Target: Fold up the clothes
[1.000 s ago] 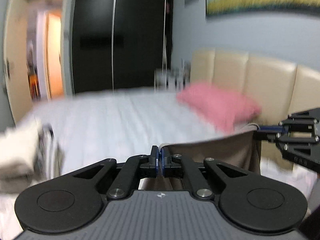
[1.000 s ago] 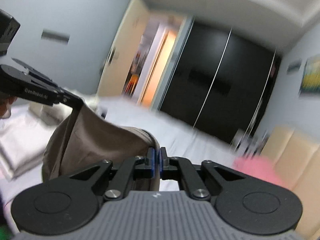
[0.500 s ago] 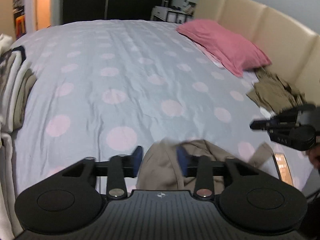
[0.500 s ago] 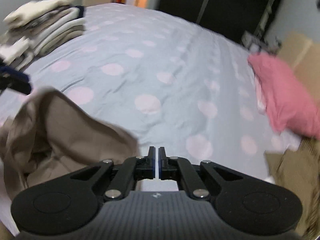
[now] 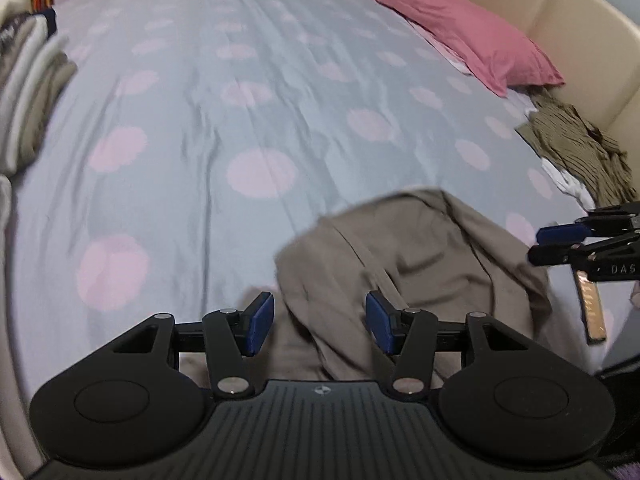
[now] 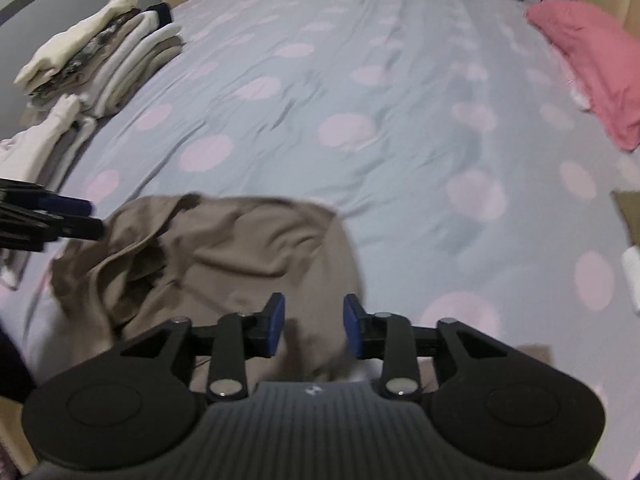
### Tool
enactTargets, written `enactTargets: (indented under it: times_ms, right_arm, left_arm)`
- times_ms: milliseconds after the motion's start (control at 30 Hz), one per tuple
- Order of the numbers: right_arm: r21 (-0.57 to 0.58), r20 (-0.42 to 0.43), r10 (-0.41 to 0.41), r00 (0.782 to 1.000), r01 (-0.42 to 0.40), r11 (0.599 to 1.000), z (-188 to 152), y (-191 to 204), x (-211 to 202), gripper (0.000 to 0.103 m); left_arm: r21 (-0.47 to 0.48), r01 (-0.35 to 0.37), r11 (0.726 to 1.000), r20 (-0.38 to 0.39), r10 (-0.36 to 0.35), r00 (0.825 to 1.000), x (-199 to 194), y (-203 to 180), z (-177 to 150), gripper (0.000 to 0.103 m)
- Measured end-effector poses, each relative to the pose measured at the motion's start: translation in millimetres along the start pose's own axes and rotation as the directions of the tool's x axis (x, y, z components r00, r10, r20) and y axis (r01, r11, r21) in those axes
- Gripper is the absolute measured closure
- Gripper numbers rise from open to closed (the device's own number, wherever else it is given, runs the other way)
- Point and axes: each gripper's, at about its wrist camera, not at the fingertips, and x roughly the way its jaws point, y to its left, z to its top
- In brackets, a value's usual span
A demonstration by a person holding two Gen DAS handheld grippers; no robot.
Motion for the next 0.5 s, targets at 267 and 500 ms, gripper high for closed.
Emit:
enactTargets:
  times_ms: [267,500]
  right_arm:
    - [-0.03,-0.083,-0.028,0.996,0.025,0.999,-20.3,4.6,10.6,0.089]
    - [0.121,-0.03,-0.087,0.996,0.09,0.989,-16.7,-29.6,-7.1,0.097]
  left_arm:
    - [0.018,-0.007,1.0,-0.036,0.008,0.999,7.3,-1.1,-7.1,0.089]
    - [-0.048,-0.062,0.997,0.109,0.067,0.992,-29.3,15.4,3.4,0.101]
